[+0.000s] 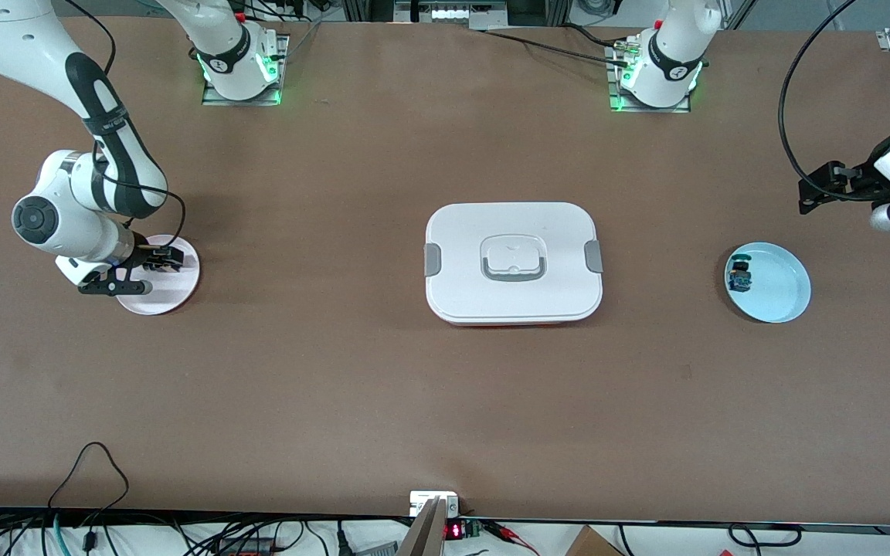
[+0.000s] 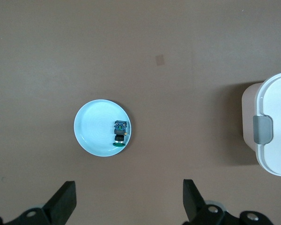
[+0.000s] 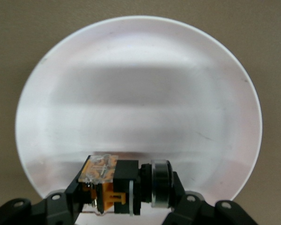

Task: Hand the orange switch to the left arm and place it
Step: 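Lift the orange switch with the right gripper and carry it above the box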

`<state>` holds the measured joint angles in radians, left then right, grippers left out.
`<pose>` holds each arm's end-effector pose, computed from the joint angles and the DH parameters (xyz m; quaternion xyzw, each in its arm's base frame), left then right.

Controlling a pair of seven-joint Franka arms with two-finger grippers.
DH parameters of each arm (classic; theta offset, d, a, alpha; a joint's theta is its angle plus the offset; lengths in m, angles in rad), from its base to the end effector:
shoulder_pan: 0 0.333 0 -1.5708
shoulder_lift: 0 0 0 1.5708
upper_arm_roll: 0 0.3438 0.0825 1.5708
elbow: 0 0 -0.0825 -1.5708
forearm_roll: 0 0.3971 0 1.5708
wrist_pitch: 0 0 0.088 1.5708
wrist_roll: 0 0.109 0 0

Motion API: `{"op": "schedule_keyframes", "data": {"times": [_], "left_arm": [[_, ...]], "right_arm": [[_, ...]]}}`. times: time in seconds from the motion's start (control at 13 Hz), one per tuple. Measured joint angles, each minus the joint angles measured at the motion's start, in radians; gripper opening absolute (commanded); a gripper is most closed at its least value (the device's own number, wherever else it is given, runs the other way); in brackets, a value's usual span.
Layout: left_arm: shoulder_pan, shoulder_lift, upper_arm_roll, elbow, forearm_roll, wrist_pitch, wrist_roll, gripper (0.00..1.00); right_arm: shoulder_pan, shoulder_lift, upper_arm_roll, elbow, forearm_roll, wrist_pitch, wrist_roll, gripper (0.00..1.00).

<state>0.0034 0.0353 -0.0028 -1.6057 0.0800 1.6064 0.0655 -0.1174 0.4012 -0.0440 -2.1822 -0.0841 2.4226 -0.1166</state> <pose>0.5807 0.0088 0.6165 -0.9985 0.0345 0.0186 0.0393 0.5526 -0.0907 0.2027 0.9961 0.0125 -0.0842 0.0223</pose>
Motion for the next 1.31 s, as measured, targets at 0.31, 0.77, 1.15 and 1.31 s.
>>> {"op": "schedule_keyframes", "data": {"times": [0.31, 0.77, 1.15, 1.31], "left_arm": [[0.0, 0.0, 0.0, 0.0, 0.0, 0.0, 0.0, 1.0], [0.0, 0.0, 0.0, 0.0, 0.0, 0.0, 0.0, 1.0], [0.0, 0.0, 0.0, 0.0, 0.0, 0.0, 0.0, 1.0], [0.0, 0.0, 0.0, 0.0, 0.0, 0.0, 0.0, 1.0]], "right_arm": [[0.006, -0.067, 0.038, 0.025, 0.0, -0.057, -0.001, 0.0], [0.073, -0.138, 0.1, 0.306, 0.042, -0.443, -0.005, 0.0], [0.184, -0.218, 0.108, 0.505, 0.188, -0.645, -0.036, 0.0], [0.23, -0.258, 0.112, 0.527, 0.191, -0.647, -0.131, 0.0]]}}
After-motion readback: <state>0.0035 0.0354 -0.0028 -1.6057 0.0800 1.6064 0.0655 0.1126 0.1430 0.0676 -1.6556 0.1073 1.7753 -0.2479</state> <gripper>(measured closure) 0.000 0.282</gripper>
